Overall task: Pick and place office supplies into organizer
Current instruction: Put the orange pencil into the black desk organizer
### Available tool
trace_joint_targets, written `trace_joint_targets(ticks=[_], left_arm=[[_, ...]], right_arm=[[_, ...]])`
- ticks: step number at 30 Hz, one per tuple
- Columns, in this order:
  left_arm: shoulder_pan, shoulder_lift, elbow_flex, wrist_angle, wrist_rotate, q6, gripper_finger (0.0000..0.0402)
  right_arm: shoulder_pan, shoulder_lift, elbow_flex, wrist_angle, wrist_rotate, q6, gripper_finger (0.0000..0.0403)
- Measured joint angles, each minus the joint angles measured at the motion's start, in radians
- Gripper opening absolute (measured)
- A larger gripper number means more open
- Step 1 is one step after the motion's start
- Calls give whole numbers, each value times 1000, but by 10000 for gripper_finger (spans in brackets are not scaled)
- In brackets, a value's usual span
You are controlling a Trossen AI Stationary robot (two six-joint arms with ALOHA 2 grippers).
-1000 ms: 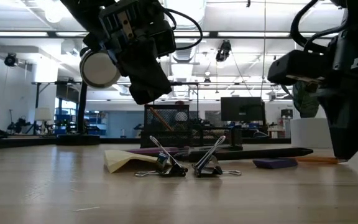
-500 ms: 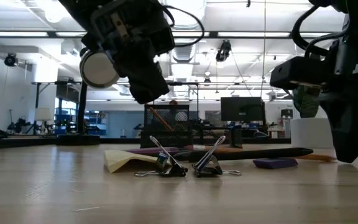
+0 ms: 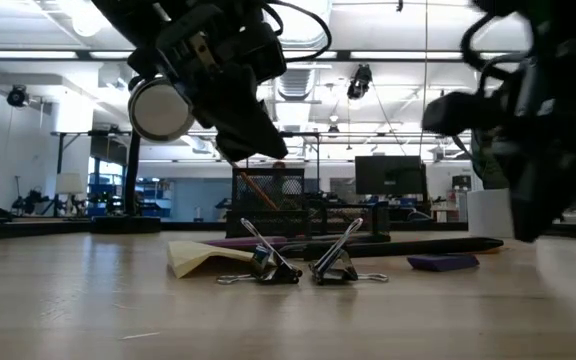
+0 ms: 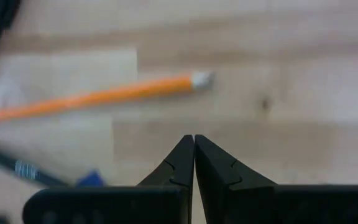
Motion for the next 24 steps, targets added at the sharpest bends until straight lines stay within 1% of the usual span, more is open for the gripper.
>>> trace_joint_targets(ticks=[4, 9, 12, 16, 24], left_arm=[[0, 0, -2, -1, 0, -1, 39], [0, 0, -2, -1, 1, -11, 39], [0, 0, -4, 0, 1, -48, 39], [-1, 0, -6, -1, 1, -53, 39], [0, 0, -6, -1, 0, -52, 39]], right_arm=[[-69, -9, 0, 2, -2, -123, 9], [-129, -10, 0, 2, -44, -236, 9], [-134, -13, 0, -21, -75, -249, 9], [-133, -13, -9, -25, -109, -259, 9], [-141, -13, -22, -20, -103, -274, 9]])
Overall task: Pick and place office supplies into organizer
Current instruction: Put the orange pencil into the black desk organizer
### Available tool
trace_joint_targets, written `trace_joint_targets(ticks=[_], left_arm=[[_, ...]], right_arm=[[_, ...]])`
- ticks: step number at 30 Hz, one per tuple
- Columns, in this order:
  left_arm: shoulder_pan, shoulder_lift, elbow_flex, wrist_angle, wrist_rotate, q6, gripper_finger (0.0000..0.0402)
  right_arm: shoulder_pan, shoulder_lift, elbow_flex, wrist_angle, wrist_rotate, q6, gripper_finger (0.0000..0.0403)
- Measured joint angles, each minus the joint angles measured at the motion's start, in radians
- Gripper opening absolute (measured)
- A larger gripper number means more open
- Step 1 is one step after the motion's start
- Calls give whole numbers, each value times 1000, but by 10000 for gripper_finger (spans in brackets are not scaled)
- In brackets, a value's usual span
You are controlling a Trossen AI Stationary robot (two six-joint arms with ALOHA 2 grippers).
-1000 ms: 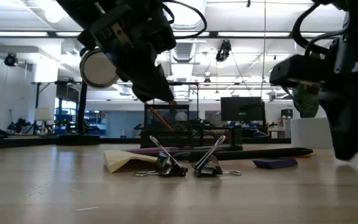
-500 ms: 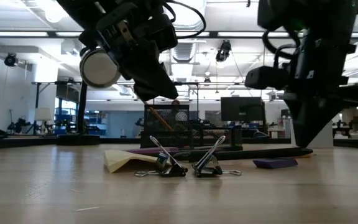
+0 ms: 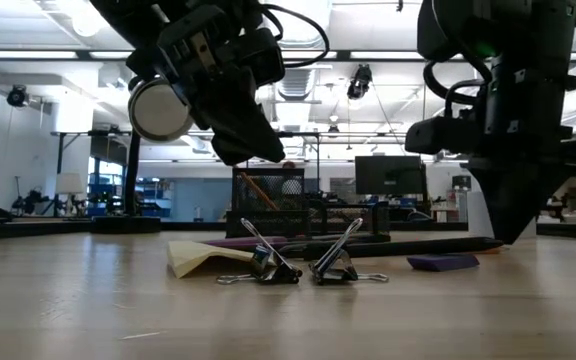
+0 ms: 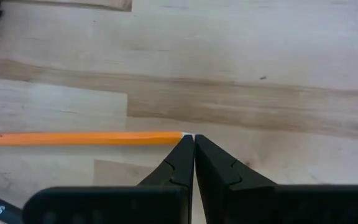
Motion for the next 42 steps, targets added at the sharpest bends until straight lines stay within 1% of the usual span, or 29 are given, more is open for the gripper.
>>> trace_joint_targets(ticks=[14, 22, 32, 35, 42], left_arm=[[0, 0, 0, 0, 0, 0, 39], [0, 0, 0, 1, -1, 0, 39], [-1, 0, 0, 0, -1, -1, 39], [-2, -1, 6, 0, -1, -27, 39], [-45, 22, 0, 16, 0, -50, 39]], right_arm=[[-6, 0, -1, 10, 10, -4, 9], [-5, 27, 1, 75, 15, -14, 9], [-5, 31, -5, 79, 14, -39, 9], [-5, 31, -12, 81, 14, -39, 9], [-5, 32, -13, 81, 13, -39, 9]])
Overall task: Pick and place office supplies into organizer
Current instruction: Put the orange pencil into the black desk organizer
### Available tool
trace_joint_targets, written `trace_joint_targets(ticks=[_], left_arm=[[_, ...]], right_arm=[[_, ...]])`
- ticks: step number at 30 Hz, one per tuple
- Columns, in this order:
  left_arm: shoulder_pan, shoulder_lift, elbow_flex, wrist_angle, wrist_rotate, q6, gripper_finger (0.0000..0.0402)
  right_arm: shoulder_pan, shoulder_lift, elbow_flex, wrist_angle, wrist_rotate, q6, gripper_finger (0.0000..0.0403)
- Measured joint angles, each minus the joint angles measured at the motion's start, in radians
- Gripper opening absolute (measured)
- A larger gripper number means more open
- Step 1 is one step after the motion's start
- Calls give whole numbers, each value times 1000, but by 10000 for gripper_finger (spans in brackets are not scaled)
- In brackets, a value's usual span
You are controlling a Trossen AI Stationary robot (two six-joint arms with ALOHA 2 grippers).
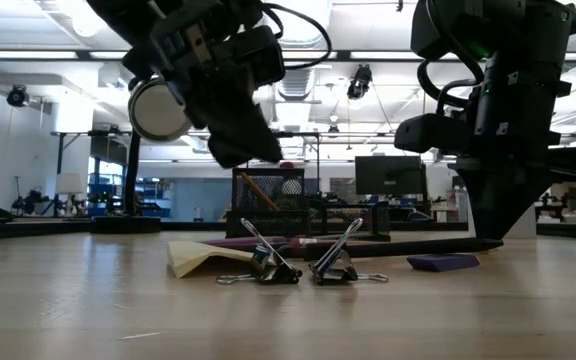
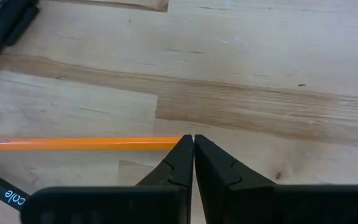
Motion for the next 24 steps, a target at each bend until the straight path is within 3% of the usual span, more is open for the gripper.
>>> trace_joint_targets(ticks=[12, 24], left_arm=[[-65, 83, 61, 17, -173, 16, 42], [-94, 102, 67, 52, -215, 31, 131]], right_arm=[[0, 1, -2, 6, -3, 8, 9], [0, 1, -2, 6, 1, 8, 9]])
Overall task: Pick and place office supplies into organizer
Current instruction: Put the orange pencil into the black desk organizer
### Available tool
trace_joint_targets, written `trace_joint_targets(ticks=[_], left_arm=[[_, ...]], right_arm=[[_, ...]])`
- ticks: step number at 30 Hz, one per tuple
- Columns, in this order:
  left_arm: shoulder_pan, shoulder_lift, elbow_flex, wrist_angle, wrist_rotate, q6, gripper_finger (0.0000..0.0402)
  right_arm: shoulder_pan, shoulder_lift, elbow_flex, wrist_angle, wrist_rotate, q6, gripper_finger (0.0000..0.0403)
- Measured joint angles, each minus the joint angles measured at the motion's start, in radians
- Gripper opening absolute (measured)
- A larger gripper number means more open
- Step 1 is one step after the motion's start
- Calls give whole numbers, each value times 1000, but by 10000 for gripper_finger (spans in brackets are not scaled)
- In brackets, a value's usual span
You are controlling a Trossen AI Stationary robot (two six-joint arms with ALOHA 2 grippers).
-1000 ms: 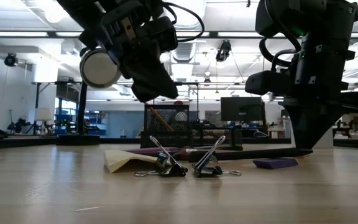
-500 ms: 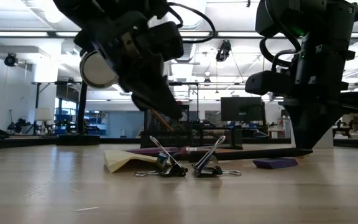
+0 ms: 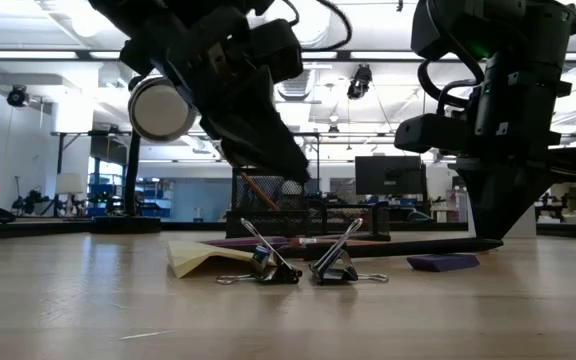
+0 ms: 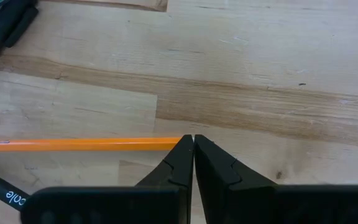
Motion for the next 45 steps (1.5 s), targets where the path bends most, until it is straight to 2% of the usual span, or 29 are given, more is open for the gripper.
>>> trace_joint_targets(ticks=[6, 13, 22, 45], left_arm=[[-37, 77, 31, -5, -90, -1, 132], [-36, 84, 36, -5, -210, -3, 132], [-37, 125, 35, 3, -174, -3, 132], [-35, 151, 31, 12, -171, -9, 132]], right_arm=[[0, 0, -1, 2, 1, 6, 9], [0, 1, -1, 2, 2, 21, 9], [0, 1, 0, 1, 3, 22, 9], [0, 1, -1, 1, 4, 26, 9]])
